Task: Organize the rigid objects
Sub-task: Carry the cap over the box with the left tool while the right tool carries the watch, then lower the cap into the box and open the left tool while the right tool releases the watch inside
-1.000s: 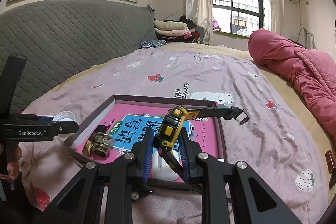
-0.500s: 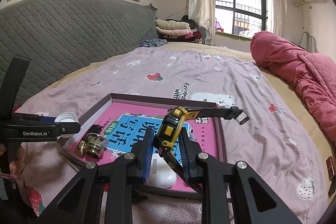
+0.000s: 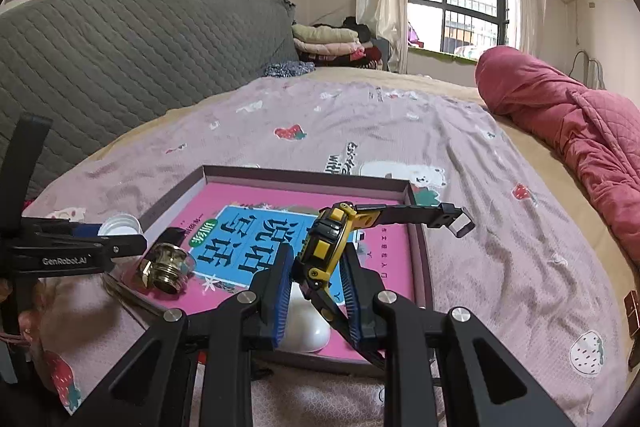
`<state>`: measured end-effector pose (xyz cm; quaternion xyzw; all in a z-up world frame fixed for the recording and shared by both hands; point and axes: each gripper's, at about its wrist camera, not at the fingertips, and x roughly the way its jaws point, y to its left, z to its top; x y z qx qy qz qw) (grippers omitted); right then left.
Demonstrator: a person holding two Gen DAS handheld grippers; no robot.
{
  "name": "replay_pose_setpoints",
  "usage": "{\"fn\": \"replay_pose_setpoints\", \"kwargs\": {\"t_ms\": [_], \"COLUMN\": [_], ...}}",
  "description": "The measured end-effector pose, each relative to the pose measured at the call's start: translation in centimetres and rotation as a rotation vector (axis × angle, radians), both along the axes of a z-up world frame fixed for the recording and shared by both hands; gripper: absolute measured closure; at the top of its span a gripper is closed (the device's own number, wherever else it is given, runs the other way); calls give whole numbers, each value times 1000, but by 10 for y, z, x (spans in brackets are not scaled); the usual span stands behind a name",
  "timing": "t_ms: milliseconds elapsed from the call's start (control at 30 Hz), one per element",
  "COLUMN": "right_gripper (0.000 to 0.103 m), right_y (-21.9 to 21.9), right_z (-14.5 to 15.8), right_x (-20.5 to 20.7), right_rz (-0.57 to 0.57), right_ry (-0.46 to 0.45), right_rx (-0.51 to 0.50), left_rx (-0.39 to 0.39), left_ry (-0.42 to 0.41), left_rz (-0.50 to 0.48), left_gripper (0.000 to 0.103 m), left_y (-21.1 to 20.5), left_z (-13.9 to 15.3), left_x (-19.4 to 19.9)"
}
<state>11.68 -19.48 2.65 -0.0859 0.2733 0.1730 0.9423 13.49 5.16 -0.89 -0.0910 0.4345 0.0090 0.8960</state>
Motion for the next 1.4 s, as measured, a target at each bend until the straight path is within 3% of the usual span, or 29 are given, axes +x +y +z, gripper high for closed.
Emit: {"fn": "replay_pose_setpoints", "kwargs": {"t_ms": [533, 967, 1200, 1400], "right_gripper": [79, 77, 63, 61], "right_y": [3, 3, -2, -12], "right_z": [-27, -29, -22, -13], "right_x": [15, 15, 12, 9], "right_rz": [-13, -17, -7, -19], "right_ry": [108, 122, 97, 72], "right_rx": [-58, -65, -38, -1], "left_rx": [-23, -10, -3, -8], "left_ry": [16, 33, 44, 37], "left_rz": [-3, -8, -1, 15], "left_gripper": [49, 49, 49, 49], "left_y": [-7, -10, -9, -5], "left_z": [-10, -10, -9, -3], "left_x": [10, 10, 8, 4]}}
